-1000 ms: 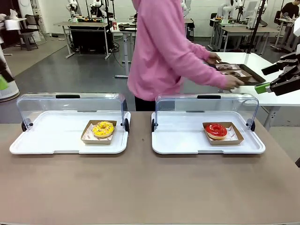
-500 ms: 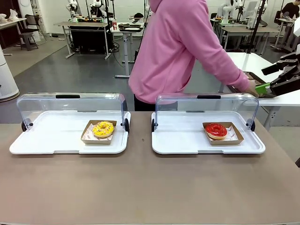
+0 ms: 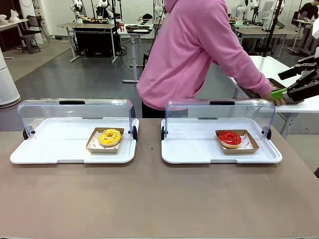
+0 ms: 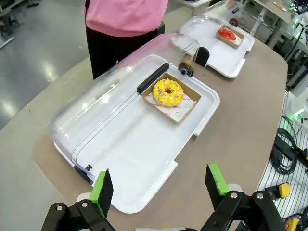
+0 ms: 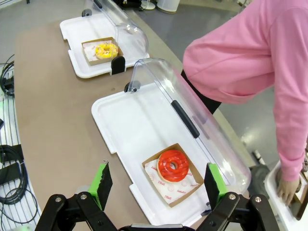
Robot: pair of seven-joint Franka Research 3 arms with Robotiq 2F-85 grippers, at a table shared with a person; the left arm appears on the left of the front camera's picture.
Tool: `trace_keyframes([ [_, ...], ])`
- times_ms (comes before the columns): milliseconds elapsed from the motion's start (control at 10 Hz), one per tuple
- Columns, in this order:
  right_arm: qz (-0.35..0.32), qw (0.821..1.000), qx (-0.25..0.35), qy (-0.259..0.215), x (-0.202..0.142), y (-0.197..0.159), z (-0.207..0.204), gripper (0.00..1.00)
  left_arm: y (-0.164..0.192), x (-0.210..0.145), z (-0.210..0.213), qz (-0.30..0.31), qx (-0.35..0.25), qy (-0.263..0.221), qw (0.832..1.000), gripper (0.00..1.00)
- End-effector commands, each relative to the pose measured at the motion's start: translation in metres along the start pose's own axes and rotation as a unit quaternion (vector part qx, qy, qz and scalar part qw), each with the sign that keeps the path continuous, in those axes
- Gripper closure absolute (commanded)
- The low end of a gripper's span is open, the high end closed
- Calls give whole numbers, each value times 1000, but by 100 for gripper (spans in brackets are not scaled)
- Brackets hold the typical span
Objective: Provide the desired donut to the person.
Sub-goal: Place the picked Paper togo box onto the Handle tray extended by the person.
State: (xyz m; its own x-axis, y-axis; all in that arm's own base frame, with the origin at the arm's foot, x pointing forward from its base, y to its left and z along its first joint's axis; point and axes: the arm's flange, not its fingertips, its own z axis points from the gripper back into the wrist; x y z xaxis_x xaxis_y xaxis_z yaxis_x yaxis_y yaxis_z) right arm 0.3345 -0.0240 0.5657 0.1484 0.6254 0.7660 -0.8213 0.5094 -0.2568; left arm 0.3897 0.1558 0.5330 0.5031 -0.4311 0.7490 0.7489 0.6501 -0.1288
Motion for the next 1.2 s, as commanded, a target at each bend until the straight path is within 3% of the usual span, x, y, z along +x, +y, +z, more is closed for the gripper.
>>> trace_keyframes([
  [0, 0, 1000, 4, 3, 0, 1, -1, 0, -1, -7, -10, 1, 7, -19, 1000, 0],
  [200, 0, 1000, 4, 3, 0, 1, -1, 0, -2, -8, -3, -5, 6, -36, 999, 0],
  [700, 0, 1000, 4, 3, 0, 1, -1, 0, 0, -6, -5, -21, 20, -22, 999, 0],
  [800, 0, 1000, 4, 3, 0, 1, -1, 0, 1, -2, 1, 6, 16, -18, 1000, 0],
  [1100, 0, 1000, 4, 3, 0, 1, -1, 0, 1, -2, 1, 6, 16, -18, 1000, 0],
])
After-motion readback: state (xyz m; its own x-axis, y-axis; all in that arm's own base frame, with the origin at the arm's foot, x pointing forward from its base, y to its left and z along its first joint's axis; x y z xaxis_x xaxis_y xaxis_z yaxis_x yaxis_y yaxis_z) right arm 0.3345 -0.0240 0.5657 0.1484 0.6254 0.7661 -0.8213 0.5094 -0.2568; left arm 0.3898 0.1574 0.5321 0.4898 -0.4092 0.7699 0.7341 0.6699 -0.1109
